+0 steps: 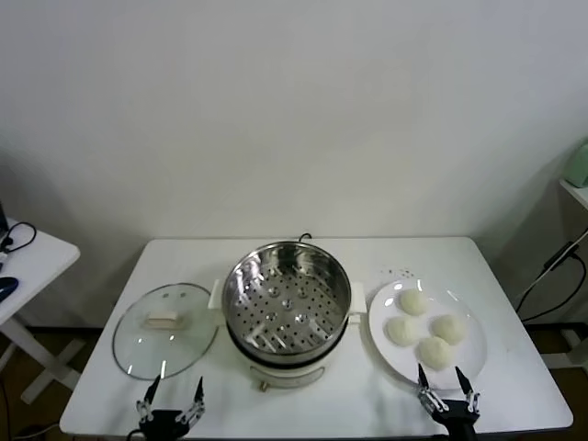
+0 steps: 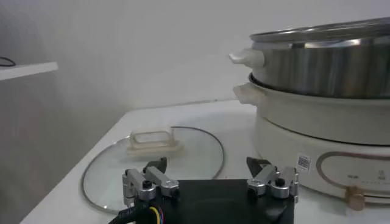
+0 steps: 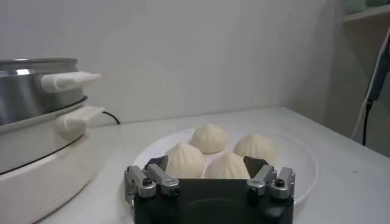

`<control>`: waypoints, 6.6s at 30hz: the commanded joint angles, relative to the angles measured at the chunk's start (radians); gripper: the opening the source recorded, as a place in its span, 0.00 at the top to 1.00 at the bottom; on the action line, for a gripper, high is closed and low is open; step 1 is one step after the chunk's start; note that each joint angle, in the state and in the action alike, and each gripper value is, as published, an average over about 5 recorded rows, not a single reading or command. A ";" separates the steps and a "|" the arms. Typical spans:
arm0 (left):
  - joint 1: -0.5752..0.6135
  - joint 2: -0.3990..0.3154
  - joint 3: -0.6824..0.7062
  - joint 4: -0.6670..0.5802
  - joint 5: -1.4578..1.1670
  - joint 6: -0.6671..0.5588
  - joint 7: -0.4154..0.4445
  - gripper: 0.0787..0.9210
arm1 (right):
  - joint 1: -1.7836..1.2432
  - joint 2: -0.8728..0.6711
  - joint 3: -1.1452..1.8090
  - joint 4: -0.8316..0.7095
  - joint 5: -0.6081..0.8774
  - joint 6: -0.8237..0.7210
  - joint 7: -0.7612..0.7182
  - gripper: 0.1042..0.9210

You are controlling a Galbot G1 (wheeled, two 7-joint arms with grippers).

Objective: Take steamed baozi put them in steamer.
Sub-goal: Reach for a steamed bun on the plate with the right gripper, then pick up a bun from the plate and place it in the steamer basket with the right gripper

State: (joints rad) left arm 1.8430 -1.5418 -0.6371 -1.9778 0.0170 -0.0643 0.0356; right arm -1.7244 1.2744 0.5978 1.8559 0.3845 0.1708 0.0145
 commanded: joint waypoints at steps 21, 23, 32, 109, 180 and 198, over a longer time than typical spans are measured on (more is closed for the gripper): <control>-0.009 0.011 0.006 -0.032 0.020 -0.014 0.013 0.12 | 1.040 -0.925 -0.485 -0.322 -0.530 -0.367 -0.911 0.12; -0.009 0.011 0.006 -0.029 0.022 -0.016 0.013 0.12 | 1.201 -0.973 -0.673 -0.367 -0.564 -0.315 -0.976 0.12; -0.012 0.006 0.012 -0.016 0.030 -0.021 0.013 0.12 | 1.852 -0.889 -1.455 -0.534 -0.391 -0.261 -1.139 0.12; -0.046 0.002 -0.062 0.033 0.035 0.004 0.006 0.12 | 1.868 -0.383 -1.628 -0.946 -0.390 -0.311 -1.098 0.33; -0.074 0.001 -0.067 0.018 0.048 0.013 -0.008 0.12 | 2.250 -0.068 -1.993 -0.550 -0.748 0.398 -0.804 0.50; -0.085 0.005 -0.079 0.025 0.042 0.013 -0.013 0.12 | 2.255 -0.038 -1.968 -0.635 -0.725 0.433 -0.772 0.41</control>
State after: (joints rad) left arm 1.7561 -1.5396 -0.7149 -1.9507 0.0598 -0.0513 0.0237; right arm 0.5415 1.2237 -1.3828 1.2663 -0.3403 0.5810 -0.7787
